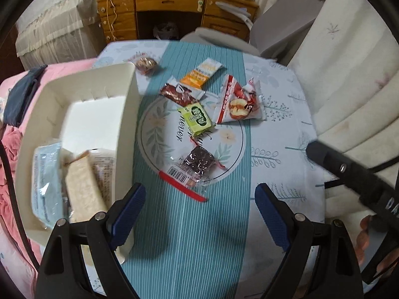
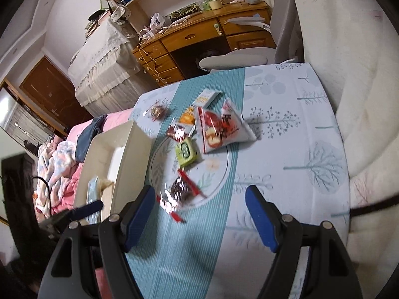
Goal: Organize snacks
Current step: 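Move both tools from the tray back to the snacks on the plate, then grasp the dark chocolate packet with left tool while right tool reaches the red apple chip bag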
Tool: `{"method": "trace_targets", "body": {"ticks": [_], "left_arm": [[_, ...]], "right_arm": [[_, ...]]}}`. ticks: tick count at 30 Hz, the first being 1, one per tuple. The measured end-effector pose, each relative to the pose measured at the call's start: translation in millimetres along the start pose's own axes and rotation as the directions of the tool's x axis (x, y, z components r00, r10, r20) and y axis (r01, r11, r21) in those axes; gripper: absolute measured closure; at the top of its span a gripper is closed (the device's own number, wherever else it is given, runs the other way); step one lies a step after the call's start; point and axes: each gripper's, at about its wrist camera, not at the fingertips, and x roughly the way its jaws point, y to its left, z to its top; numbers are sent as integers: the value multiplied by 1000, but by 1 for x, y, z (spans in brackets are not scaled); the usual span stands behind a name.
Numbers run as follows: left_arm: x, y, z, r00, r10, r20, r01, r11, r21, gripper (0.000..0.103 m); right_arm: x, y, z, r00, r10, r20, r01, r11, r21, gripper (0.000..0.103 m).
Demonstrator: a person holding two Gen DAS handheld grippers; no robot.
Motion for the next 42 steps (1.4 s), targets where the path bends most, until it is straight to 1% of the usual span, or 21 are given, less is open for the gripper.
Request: {"method": "trace_targets", "body": {"ticks": [4, 9, 16, 21, 27, 29, 33, 37, 38, 42], "left_arm": [[27, 0, 9, 998, -8, -68, 7, 1000, -12, 15], [64, 2, 17, 988, -3, -153, 0, 1000, -24, 15], [102, 5, 28, 979, 2, -204, -11, 999, -42, 15], [127, 3, 33, 970, 26, -243, -33, 999, -27, 15], [145, -2, 33, 962, 54, -267, -59, 998, -12, 15], [149, -4, 33, 962, 51, -267, -56, 998, -12, 15], [156, -7, 33, 961, 72, -266, -72, 997, 9, 16], [160, -15, 33, 966, 89, -243, -83, 996, 33, 18], [162, -17, 38, 967, 89, -241, -83, 996, 36, 19], [161, -21, 40, 970, 98, -225, -87, 994, 59, 23]], "right_arm": [[21, -3, 19, 1000, -14, -12, 14, 1000, -2, 27], [47, -5, 40, 999, -42, -13, 42, 999, -23, 26], [92, -17, 59, 996, -85, -9, 84, 996, -27, 25], [126, -24, 62, 991, -128, -41, 126, 990, -59, 25], [151, -33, 62, 987, -146, -67, 141, 987, -71, 25], [158, -34, 62, 986, -149, -74, 143, 986, -83, 25], [171, -34, 64, 986, -149, -76, 139, 983, -123, 25], [179, -27, 64, 983, -176, -47, 163, 966, -200, 25], [180, -25, 64, 983, -179, -40, 166, 962, -215, 25], [183, -21, 65, 984, -178, -14, 170, 955, -244, 25]]}}
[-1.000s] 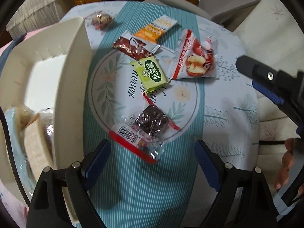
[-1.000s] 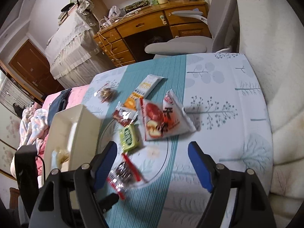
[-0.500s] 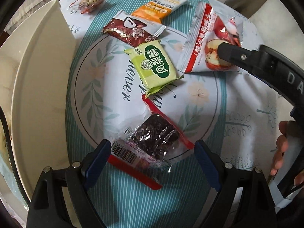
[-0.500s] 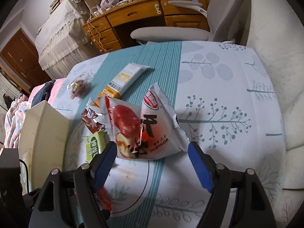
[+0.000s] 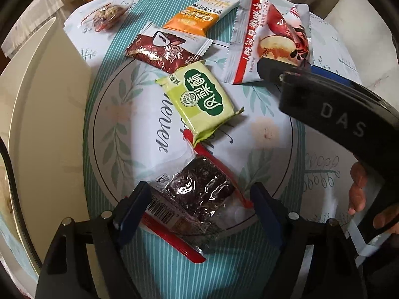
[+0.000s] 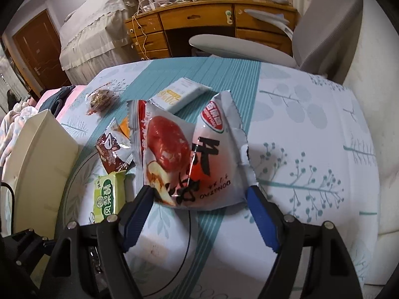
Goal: Organize snacks
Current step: 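Grasp the dark chocolate packet with left tool while right tool reaches the red apple chip bag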
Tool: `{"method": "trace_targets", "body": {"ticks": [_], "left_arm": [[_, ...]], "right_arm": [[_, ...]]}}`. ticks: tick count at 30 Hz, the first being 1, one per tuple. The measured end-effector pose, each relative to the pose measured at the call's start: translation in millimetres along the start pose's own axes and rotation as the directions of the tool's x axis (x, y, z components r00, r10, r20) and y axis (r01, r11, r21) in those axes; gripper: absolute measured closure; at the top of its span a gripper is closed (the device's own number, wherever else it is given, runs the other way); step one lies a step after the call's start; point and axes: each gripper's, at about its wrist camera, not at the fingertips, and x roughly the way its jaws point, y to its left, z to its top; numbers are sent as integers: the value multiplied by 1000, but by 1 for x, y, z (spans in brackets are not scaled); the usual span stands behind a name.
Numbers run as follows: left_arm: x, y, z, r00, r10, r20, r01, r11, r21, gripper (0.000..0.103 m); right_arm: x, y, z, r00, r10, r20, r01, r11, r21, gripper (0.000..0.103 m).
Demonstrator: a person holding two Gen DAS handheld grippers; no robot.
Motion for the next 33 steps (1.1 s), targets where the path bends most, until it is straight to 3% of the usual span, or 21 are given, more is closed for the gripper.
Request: {"method": "trace_targets", "body": {"ticks": [6, 15, 17, 20, 33], "left_arm": [[-4, -5, 0, 1000, 9, 18, -10, 1000, 12, 28], [-4, 8, -8, 999, 16, 30, -16, 1000, 13, 37], [-8, 9, -13, 999, 6, 39, -6, 1000, 15, 51], [-12, 7, -14, 999, 2, 44, -3, 1000, 27, 57], [-17, 19, -19, 999, -23, 47, 22, 1000, 21, 61]], "right_arm": [[1, 2, 0, 1000, -12, 17, 12, 1000, 3, 27], [-5, -4, -2, 1000, 1, 15, -2, 999, 46, 40], [-7, -4, -2, 1000, 6, 13, -7, 999, 51, 42], [-9, -3, -2, 1000, 12, 12, -13, 999, 45, 44], [-33, -10, -7, 1000, 21, 20, -23, 996, 91, 49]]}}
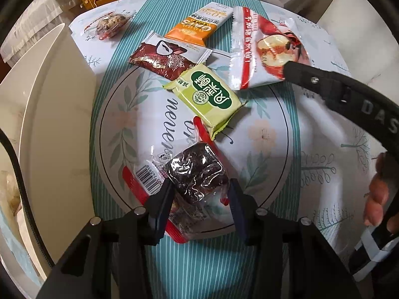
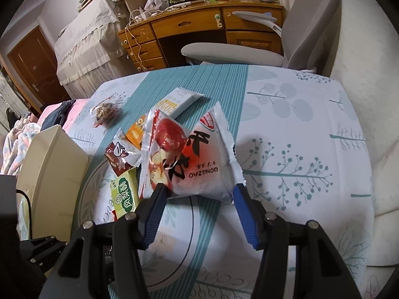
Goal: Organize snacks
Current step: 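Grasp the dark chocolate packet with left tool while right tool reaches the red apple chip bag, then grasp the red apple chip bag with right tool while left tool carries the chocolate packet to the tray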
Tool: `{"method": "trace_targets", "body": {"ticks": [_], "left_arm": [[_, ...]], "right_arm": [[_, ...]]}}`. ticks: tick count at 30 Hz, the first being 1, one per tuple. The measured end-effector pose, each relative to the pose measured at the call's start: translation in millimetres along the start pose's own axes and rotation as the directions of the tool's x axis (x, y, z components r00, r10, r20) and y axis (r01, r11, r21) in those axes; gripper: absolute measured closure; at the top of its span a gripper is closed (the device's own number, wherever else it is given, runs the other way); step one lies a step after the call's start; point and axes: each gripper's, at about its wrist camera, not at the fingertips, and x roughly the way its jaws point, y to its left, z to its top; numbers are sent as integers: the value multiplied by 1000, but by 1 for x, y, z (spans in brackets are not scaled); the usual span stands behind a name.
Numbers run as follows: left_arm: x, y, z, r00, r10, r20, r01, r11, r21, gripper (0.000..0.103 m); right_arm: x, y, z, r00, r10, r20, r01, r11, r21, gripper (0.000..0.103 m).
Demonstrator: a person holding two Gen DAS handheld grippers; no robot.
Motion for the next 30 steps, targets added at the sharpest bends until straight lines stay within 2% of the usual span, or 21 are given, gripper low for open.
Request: {"method": "trace_targets", "body": {"ticks": [2, 3, 5, 11, 19, 22, 24, 26, 28, 30], "left_arm": [[0, 2, -1, 1000, -4, -2, 4, 1000, -5, 61], [0, 2, -2, 1000, -6, -3, 6, 1000, -8, 61], [-2, 2, -4, 1000, -6, -1, 6, 1000, -9, 61], [-10, -2, -2, 1000, -3, 18, 3, 1000, 1, 61], [-47, -4, -8, 996, 13, 88, -10, 999, -37, 61], [-64, -3, -10, 991, 22, 132, -15, 998, -56, 61], [-80, -5, -16, 988, 27, 154, -17, 997, -70, 61], [-91, -4, -19, 985, 36, 171, -21, 996, -87, 61], [-99, -3, -24, 982, 50, 182, -32, 994, -103, 61], [-108, -2, -26, 980, 63, 188, -42, 992, -116, 61]], "right_arm": [[-4, -1, -2, 1000, 10, -3, -10, 1000, 0, 76], [-6, -2, -3, 1000, 12, -13, -12, 1000, 2, 76], [-8, -2, -7, 1000, 15, -16, -15, 1000, 2, 90], [-16, -6, -21, 999, 23, -28, -22, 1000, 9, 93], [-42, -13, -24, 1000, 27, 4, -27, 999, 40, 92], [-51, -17, -23, 999, 18, 30, -19, 999, 31, 84], [-52, -20, -22, 999, 5, 38, -6, 1000, 29, 54], [-51, -25, -20, 999, 2, 48, -4, 999, 40, 43], [-50, -27, -17, 998, 7, 67, -10, 999, 39, 36], [-47, -25, -13, 996, -5, 89, 4, 1000, 10, 23]]}}
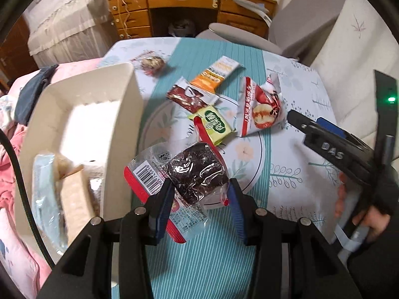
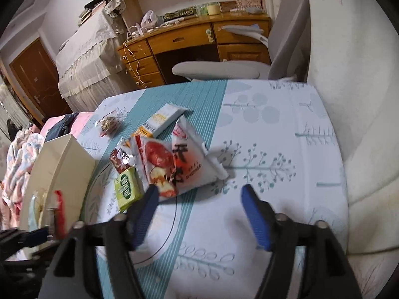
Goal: Organize snacks
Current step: 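Grasp the red apple chip bag with right tool while left tool carries the chocolate packet to the tray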
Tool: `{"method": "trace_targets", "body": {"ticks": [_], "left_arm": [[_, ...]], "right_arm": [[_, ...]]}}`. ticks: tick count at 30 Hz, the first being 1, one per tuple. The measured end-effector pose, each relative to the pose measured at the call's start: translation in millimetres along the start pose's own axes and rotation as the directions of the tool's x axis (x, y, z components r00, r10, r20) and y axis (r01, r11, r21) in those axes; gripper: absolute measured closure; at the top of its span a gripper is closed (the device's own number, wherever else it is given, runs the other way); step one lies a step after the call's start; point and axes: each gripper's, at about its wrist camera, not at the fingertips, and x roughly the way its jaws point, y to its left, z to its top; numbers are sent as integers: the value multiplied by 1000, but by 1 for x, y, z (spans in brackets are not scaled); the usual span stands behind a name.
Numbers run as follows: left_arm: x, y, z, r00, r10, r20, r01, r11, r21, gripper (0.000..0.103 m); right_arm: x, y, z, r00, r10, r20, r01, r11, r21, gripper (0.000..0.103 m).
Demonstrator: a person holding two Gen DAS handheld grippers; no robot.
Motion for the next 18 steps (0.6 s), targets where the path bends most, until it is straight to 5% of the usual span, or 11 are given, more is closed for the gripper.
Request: {"method": "trace_targets", "body": {"ticks": [8, 13, 18], "left_arm": [[-27, 15, 6, 998, 52, 37, -49, 997, -60, 61], [-42, 25, 15, 994, 80, 70, -72, 991, -115, 61], [-60, 32, 18, 989, 102, 108, -86, 985, -151, 61]], "right_arm": [[31, 24, 17, 1000, 14, 22, -11, 992, -123, 15], [69, 30, 18, 996, -12, -94, -3, 987, -163, 14], [81, 33, 14, 996, -8, -92, -11, 978, -207, 14]]}}
